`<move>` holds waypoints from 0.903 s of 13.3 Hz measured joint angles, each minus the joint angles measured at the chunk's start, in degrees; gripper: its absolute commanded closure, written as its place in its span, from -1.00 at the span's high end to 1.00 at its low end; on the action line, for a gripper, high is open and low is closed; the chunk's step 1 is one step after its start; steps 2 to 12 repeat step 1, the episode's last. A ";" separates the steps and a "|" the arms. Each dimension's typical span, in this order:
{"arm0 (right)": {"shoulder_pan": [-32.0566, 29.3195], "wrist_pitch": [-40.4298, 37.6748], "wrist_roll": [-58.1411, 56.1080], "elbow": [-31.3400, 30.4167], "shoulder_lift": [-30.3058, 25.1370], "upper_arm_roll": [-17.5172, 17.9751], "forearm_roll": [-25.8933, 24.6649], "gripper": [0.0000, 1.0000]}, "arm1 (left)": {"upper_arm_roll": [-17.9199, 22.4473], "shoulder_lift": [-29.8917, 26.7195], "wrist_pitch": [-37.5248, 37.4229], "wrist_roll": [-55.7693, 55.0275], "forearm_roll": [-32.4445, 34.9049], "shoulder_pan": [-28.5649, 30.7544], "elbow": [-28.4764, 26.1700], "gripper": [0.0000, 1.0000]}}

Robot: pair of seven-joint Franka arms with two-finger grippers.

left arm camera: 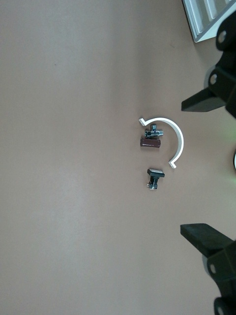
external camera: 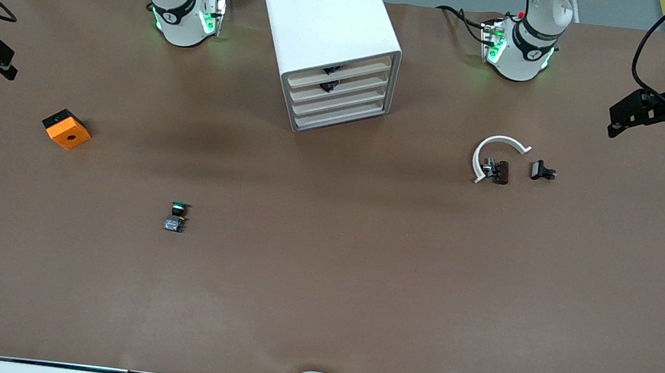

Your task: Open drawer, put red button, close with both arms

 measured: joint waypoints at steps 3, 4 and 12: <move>0.00 0.00 0.00 0.00 0.00 0.00 0.00 1.00 | 0.00 0.00 -0.03 -0.02 0.00 0.05 0.01 1.00; 0.00 0.00 0.00 0.00 0.00 0.00 0.00 1.00 | 0.00 0.00 -0.03 -0.02 0.00 0.05 0.01 1.00; 0.00 0.00 0.00 0.00 0.00 0.00 0.00 1.00 | 0.00 0.00 -0.03 -0.02 0.00 0.05 0.01 1.00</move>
